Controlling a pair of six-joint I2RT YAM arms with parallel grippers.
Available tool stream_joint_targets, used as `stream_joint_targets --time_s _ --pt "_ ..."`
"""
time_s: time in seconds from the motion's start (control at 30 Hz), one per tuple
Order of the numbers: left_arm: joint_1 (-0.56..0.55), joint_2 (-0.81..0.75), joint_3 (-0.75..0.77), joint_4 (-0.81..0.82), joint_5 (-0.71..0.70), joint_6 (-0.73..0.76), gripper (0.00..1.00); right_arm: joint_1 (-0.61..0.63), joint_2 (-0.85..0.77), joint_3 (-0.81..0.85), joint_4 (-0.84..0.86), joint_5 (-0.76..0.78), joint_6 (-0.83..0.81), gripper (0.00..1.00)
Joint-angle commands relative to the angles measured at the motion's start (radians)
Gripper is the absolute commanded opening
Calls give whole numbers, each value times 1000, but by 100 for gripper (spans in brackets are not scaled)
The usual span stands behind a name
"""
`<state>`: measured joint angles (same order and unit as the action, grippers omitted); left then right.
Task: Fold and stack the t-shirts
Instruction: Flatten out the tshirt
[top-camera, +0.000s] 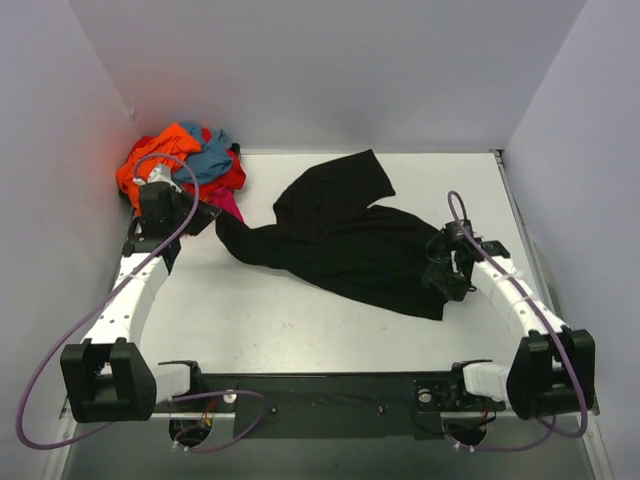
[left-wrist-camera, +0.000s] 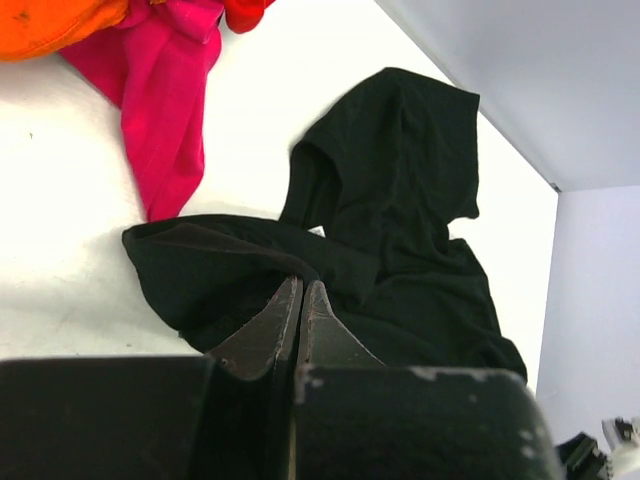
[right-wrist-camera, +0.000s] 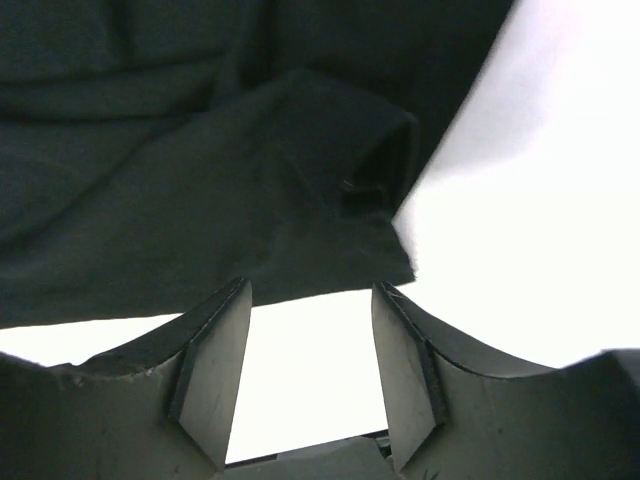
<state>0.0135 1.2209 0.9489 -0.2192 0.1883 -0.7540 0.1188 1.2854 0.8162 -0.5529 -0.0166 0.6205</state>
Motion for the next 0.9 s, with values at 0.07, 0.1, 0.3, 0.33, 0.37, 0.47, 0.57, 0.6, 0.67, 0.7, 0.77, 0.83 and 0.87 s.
stream_joint_targets --time_s 0.07,0.1,0.3,0.33,0.37,0.47,0.57,0.6,0.67,0.7,0.77,0.83,0.87 --pt "-4 14 11 116 -27 -53 0 -45 -220 -115 -105 144 90 43" --pt "-4 12 10 115 -30 -53 0 -51 -233 -136 -105 139 91 38" --pt "-38 -32 -4 101 -39 -53 0 -53 -183 -186 -70 100 137 32" --pt "-40 -37 -7 100 -42 -51 0 -53 -164 -196 -64 86 140 32" --pt "-40 -43 -12 95 -43 -50 0 -53 -159 -203 -44 77 145 32" --pt "-46 -58 -19 87 -43 -51 0 -53 -136 -241 -7 67 159 33" --pt "-55 -63 -33 96 -44 -56 0 -53 -95 -253 33 70 160 36" --pt "-56 -64 -35 96 -44 -56 0 -53 -87 -252 39 73 159 36" --pt "-56 -60 -29 93 -44 -53 0 -53 -58 -252 70 78 159 37" --pt "-56 -61 -30 92 -46 -53 0 -53 -41 -253 82 76 159 37" --pt "-56 -64 -24 84 -49 -47 0 -53 -12 -270 111 73 168 37" --pt "-56 -69 -22 80 -55 -42 0 -53 14 -272 133 49 173 33" --pt "-56 -75 -21 78 -55 -41 0 -54 20 -269 140 47 170 29"
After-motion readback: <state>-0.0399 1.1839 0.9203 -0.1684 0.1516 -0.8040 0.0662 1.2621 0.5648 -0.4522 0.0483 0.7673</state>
